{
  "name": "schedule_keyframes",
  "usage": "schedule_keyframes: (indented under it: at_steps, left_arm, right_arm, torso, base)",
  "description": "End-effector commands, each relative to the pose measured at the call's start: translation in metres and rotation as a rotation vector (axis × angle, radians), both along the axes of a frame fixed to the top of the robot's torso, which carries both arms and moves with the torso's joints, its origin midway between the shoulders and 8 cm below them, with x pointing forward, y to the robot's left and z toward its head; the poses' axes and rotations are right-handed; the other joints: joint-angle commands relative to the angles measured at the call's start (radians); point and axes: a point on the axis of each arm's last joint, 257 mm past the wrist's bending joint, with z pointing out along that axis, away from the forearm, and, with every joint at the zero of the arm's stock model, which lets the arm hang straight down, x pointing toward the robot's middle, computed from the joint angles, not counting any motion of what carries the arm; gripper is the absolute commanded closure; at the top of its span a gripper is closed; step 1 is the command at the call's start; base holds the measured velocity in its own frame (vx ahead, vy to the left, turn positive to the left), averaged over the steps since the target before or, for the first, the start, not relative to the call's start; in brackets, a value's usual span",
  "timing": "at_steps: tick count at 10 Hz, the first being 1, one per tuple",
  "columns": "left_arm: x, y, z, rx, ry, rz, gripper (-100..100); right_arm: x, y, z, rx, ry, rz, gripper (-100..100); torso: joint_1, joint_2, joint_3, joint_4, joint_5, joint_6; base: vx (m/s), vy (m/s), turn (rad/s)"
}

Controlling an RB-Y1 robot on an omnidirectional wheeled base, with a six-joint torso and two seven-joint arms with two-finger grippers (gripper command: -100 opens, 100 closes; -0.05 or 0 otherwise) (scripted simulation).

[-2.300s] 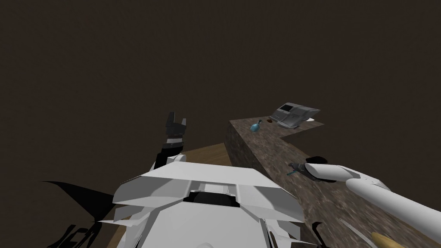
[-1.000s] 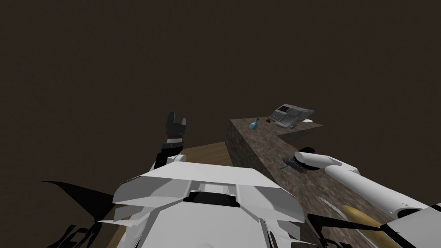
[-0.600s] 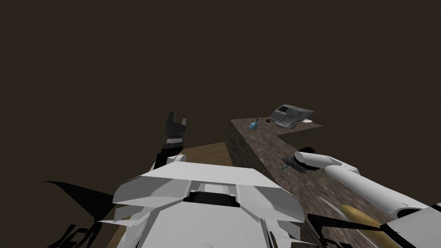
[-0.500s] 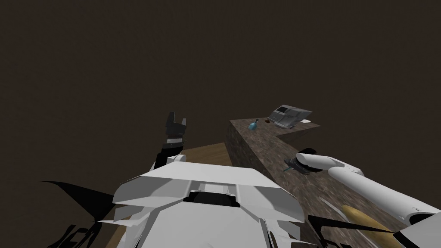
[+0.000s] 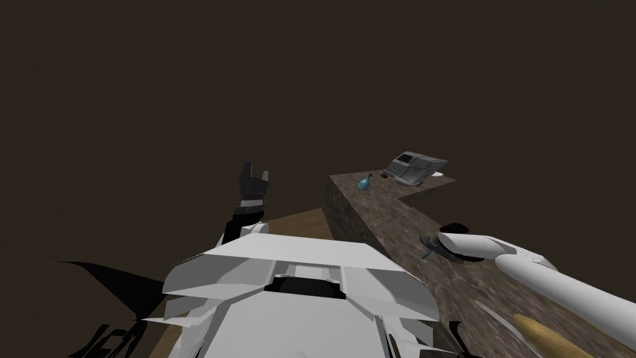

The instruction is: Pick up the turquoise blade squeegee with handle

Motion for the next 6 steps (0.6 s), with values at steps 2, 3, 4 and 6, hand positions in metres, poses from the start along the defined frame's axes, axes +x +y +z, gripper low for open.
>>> schedule_keyframes:
  at_steps: [2,3,4,6]
  left_arm:
    - [0.0,0.0,0.0,0.0,0.0,0.0,0]
    - [0.0,0.0,0.0,0.0,0.0,0.0,0]
    - [0.0,0.0,0.0,0.0,0.0,0.0,0]
    - [0.0,0.0,0.0,0.0,0.0,0.0,0]
  right_arm:
    - [-0.011,-0.011,0.007,-0.044,0.0,0.028,100]
    - [-0.023,-0.014,0.004,-0.047,0.001,0.021,100]
    - [-0.017,-0.014,0.005,-0.048,-0.023,0.034,100]
    - [-0.033,-0.021,0.012,-0.078,-0.004,0.055,100]
  torso:
    - [0.0,0.004,0.002,0.001,0.0,0.0]
    - [0.001,0.0,0.001,0.0,0.002,0.003]
    - [0.001,-0.001,0.0,0.0,0.001,0.002]
    - [0.0,0.004,0.002,0.001,0.001,-0.001]
  base:
    - [0.069,0.02,-0.069]
    - [0.155,0.019,-0.116]
    - [0.062,0.007,0.001]
    - [0.07,0.014,-0.051]
